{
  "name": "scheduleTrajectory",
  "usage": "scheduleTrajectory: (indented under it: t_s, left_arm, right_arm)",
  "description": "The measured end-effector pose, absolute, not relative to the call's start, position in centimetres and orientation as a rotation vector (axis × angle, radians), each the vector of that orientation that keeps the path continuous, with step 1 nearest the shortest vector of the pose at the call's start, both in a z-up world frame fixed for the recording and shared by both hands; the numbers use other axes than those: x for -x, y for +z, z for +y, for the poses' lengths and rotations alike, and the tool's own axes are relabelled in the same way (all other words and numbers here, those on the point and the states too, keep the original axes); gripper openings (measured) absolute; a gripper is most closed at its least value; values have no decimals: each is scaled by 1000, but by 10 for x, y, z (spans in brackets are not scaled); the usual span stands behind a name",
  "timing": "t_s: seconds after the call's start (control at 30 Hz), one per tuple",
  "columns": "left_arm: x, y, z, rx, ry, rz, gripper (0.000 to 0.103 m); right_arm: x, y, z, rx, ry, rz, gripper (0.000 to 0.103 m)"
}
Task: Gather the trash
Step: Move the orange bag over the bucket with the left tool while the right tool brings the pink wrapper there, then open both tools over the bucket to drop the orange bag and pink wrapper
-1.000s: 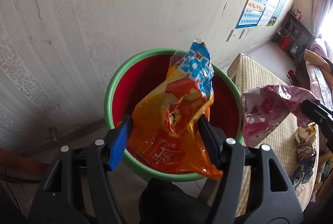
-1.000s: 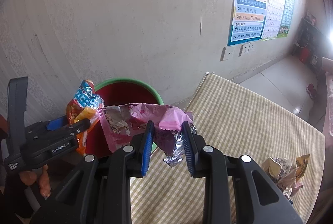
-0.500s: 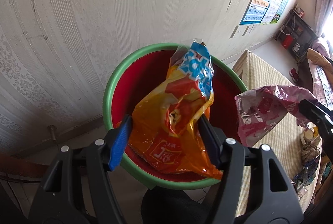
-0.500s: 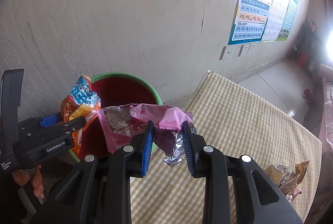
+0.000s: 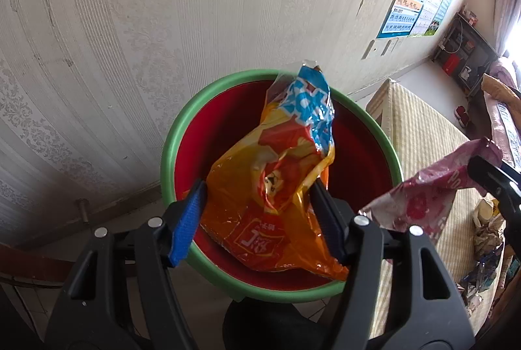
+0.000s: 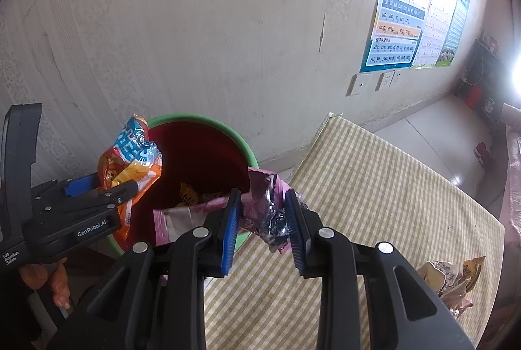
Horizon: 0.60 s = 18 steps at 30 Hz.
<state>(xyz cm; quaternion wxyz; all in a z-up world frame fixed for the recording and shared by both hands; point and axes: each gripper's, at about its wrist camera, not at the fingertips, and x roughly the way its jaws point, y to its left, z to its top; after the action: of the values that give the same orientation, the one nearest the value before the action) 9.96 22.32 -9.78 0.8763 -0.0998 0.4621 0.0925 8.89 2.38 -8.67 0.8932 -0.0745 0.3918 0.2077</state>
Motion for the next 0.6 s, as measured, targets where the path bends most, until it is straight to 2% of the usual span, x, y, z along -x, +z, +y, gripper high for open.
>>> scheduleTrajectory:
  t_s: [0.17, 0.2, 0.27, 0.6]
  left_arm:
    - [-102, -101, 223, 207, 190, 979, 68]
    - [-102, -101, 223, 207, 194, 978, 70]
    - [-101, -100, 222, 201, 198, 973, 75]
    - [-79, -89, 198, 163, 172, 947, 76]
  right_arm:
    - [-88, -84, 25, 139, 457, 802, 30]
    - [-88, -83, 25, 134, 464, 802, 39]
    - [-87, -81, 22, 117, 467, 792, 50]
    - [-61, -67, -22, 1, 446, 780, 50]
